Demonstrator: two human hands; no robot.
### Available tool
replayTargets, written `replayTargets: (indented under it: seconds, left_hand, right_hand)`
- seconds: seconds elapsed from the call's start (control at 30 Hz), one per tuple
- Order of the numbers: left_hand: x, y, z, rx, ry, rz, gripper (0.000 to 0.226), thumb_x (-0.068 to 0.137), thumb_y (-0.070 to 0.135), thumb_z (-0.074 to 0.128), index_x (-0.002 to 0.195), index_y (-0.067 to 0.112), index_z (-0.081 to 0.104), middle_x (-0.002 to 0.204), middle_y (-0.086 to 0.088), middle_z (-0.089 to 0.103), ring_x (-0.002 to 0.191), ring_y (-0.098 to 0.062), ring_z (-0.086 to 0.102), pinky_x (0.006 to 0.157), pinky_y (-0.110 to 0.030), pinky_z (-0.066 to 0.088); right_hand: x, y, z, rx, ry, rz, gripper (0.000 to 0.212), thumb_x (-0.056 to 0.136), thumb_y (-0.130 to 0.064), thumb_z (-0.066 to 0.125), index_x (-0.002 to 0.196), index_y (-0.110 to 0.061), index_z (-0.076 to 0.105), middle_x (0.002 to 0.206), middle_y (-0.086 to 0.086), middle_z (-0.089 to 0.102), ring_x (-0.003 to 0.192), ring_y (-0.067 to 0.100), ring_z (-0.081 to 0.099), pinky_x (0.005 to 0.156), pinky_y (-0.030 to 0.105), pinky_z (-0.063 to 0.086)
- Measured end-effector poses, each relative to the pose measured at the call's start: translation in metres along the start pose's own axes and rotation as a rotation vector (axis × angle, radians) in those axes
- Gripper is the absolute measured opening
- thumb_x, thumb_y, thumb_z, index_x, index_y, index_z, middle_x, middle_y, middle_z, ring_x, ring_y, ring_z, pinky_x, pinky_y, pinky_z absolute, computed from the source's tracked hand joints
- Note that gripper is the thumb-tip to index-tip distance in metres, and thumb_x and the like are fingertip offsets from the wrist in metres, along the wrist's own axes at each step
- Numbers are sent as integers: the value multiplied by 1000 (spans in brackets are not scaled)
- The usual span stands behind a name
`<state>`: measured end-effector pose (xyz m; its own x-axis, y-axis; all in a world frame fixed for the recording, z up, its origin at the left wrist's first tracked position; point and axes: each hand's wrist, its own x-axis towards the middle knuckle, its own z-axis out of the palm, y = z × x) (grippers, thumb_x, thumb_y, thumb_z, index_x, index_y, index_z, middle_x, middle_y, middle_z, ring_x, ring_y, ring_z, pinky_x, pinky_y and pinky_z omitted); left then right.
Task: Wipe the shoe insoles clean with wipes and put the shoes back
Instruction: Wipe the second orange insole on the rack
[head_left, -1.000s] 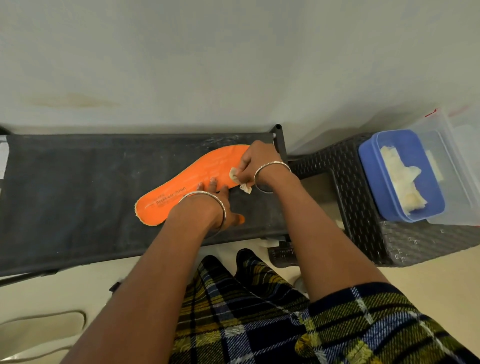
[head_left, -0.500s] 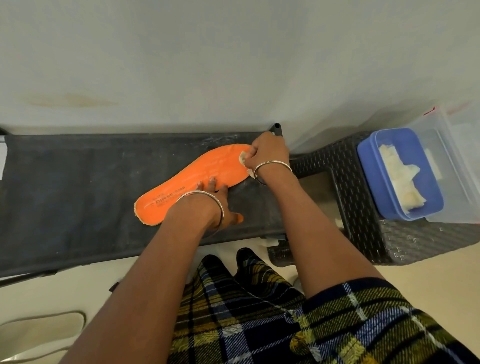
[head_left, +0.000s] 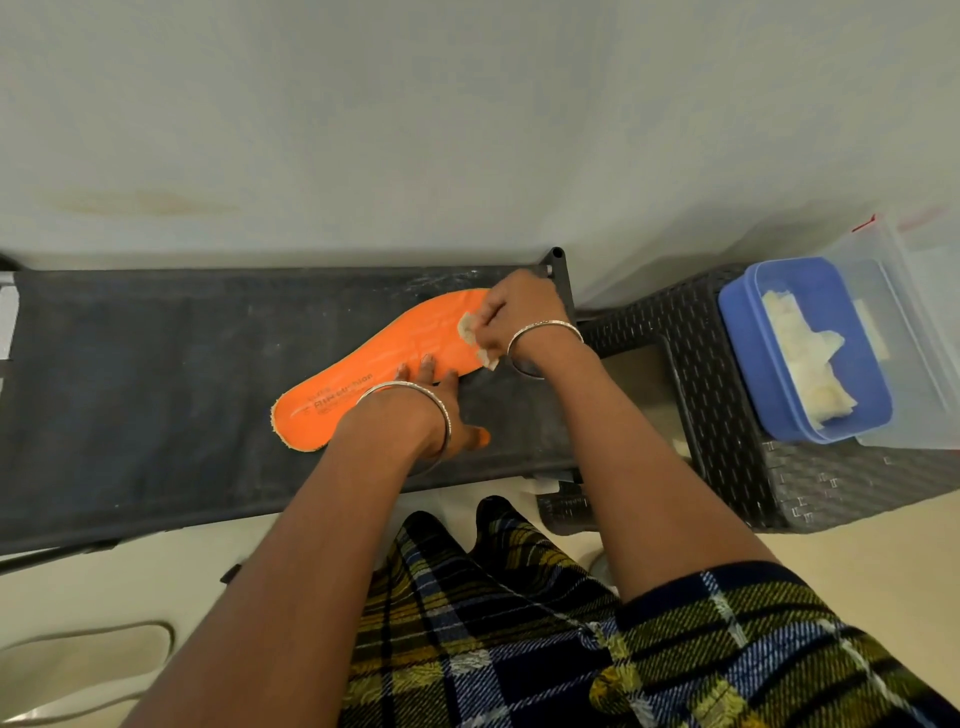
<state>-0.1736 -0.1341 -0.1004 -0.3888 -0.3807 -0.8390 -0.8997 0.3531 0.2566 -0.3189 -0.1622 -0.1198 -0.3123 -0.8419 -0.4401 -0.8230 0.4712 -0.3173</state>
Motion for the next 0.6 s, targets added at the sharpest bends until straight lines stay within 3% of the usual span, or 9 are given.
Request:
replayTargets:
  seconds: [0.07, 0.23, 0.4, 0.43, 0.47, 0.53, 0.6]
  left_hand:
    - [1, 1, 0, -2, 2, -4, 88, 95, 56, 46, 155, 24, -10, 160, -4, -22, 147, -34, -14, 119, -52, 6]
    - [-1, -1, 0, 3, -2, 0, 87, 95, 56, 45, 154, 22, -10, 160, -4, -22, 148, -34, -14, 119, -51, 6]
    - [0, 1, 0, -1, -1, -6, 88, 95, 56, 46, 154, 24, -11, 160, -4, -21, 147, -34, -14, 118, -52, 5]
    - [0, 2, 0, 1, 0, -8, 88, 95, 56, 46, 154, 24, -11, 160, -4, -21, 147, -34, -14, 119, -52, 5]
    - [-1, 2, 0, 1, -1, -8, 88, 95, 56, 46, 154, 23, -11, 160, -4, -21, 147, -34, -14, 119, -51, 5]
    - [-1, 0, -1, -1, -1, -4, 88, 95, 56, 45, 154, 22, -10, 160, -4, -22, 147, -34, -14, 119, -51, 5]
    - [-3, 0, -1, 1, -2, 0, 87, 95, 56, 45, 154, 22, -10, 160, -4, -22, 148, -33, -14, 118, -52, 5]
  right_hand:
    - [-5, -3, 1, 32, -111, -18, 3, 73, -14, 80, 76, -16, 80, 80, 0, 76, 76, 17, 71, 81, 34, 60]
    - [-1, -2, -2, 0, 190, 57, 13, 87, -21, 68, 88, -13, 78, 95, 5, 75, 98, 24, 67, 92, 34, 54]
    - [-6, -5, -1, 2, -120, -21, 8, 73, -10, 79, 74, -18, 80, 81, 0, 76, 76, 16, 71, 81, 35, 61]
    - [-6, -5, 0, 1, -115, -24, 5, 73, -13, 80, 73, -18, 79, 80, -1, 75, 76, 16, 71, 81, 35, 60]
    - [-4, -5, 1, 5, -71, -18, 1, 75, -18, 80, 75, -18, 79, 81, -1, 75, 79, 17, 71, 82, 34, 60]
    - [1, -2, 1, -12, 102, 36, 11, 81, -26, 75, 83, -15, 78, 88, 2, 75, 90, 21, 70, 85, 35, 57]
    - [3, -1, 0, -30, 192, 51, 13, 85, -24, 72, 91, -13, 76, 95, 6, 75, 98, 25, 68, 88, 36, 56]
